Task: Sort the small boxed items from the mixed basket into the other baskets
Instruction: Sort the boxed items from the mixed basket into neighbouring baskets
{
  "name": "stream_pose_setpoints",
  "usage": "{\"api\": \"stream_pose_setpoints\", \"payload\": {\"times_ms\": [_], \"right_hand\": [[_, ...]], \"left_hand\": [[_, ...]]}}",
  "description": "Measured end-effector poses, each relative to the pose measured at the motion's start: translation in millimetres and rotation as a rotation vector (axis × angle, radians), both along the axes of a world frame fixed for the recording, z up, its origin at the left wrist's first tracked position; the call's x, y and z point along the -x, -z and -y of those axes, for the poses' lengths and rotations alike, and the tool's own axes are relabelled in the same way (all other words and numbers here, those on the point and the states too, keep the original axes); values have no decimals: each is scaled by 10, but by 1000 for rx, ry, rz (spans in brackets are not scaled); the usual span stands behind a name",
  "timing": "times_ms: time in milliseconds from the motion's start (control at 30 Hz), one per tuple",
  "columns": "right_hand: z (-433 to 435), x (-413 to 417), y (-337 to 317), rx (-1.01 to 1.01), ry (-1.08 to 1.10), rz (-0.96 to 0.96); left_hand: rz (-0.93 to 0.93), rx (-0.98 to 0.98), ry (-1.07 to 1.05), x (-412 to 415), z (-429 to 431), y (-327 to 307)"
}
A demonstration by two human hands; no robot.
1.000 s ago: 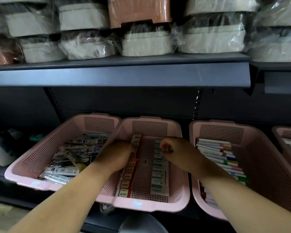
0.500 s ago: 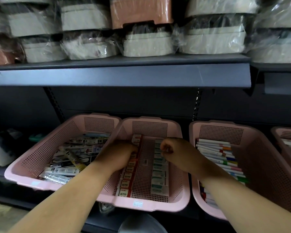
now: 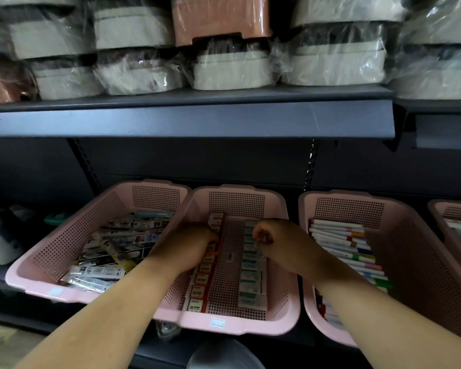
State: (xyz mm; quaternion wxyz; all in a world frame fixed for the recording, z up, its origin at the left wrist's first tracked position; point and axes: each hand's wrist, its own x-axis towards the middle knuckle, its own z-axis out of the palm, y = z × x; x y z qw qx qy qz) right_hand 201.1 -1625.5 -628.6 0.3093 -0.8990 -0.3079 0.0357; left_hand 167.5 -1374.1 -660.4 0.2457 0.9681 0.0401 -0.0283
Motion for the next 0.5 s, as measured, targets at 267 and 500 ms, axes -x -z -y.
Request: {"api": "stream_pose_setpoints", "payload": {"times_ms": [267, 500], "right_hand": [[0, 3, 5, 12, -14, 17], [-4, -14, 30, 22, -15, 32]], "left_hand": [[-15, 26, -22, -33, -44, 51], [-6, 45, -49, -69, -99, 171]]}}
